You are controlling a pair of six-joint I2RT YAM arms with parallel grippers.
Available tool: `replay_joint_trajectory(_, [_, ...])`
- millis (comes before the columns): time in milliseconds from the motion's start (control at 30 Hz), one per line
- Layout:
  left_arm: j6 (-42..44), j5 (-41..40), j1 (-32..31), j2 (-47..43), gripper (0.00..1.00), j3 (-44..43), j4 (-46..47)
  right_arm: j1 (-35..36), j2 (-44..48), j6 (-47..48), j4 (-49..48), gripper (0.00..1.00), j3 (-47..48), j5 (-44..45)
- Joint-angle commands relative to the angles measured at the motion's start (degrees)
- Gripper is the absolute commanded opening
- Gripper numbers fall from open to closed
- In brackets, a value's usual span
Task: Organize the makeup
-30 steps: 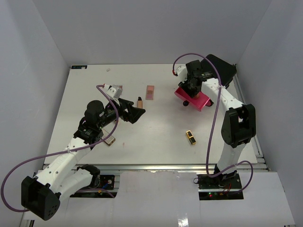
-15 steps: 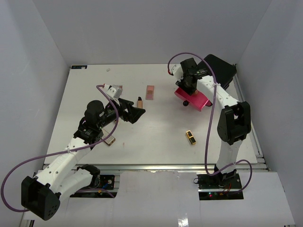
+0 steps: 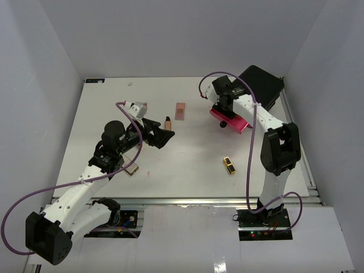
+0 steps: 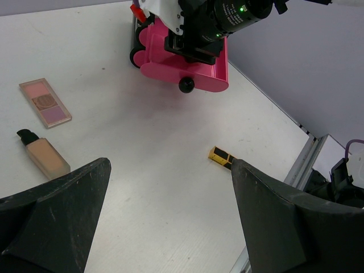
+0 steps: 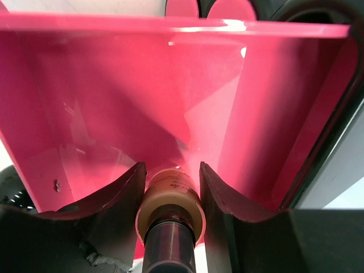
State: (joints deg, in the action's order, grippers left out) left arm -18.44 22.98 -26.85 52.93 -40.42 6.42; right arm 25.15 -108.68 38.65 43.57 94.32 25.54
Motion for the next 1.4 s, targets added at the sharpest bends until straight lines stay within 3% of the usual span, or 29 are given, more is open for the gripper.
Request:
replay_joint_trajectory(0, [0.68,0.59,0.13,-0.89,0.98,-0.01,0.18,0.07,2.10,1.43,-0.42,0.40,-0.54,3.96])
replay_joint_trajectory(200, [0.68,0.55,0.11,-0.90,0.98,-0.01,0.07,0.23,1.14,1.01,-0.35,0.58,0.30,3.00])
replay_joint_trajectory(433, [0.77,0.48,0.05,-1.07,0.98,-0.09,0.00,0.85,0.06,0.22,-0.25,0.71,2.05,0.89])
replay_joint_trajectory(767, [1.03,0.47,0.13,-1.16,0.98,-0.18,-0.19,1.39,1.48,-2.21,1.48,0.75,6.14,-4.75])
replay_joint_trajectory(1067, [1.11,0.25,0.13,-1.16,0.98,-0.27,-0.33,0.57,9.96,-6.20,3.74,0.79,6.00,-17.38])
replay_joint_trajectory(1200, [1.12,-0.28,0.13,-1.12,0.98,-0.20,-0.64,-1.52,14.40,-8.03,3.89,0.79,3.92,-28.56])
replay_joint_trajectory(1367, [0.55,-2.57,0.13,-0.69,0.98,-0.73,-3.19,-8.01,22.53,-5.84,4.16,0.80,-4.95,-54.29])
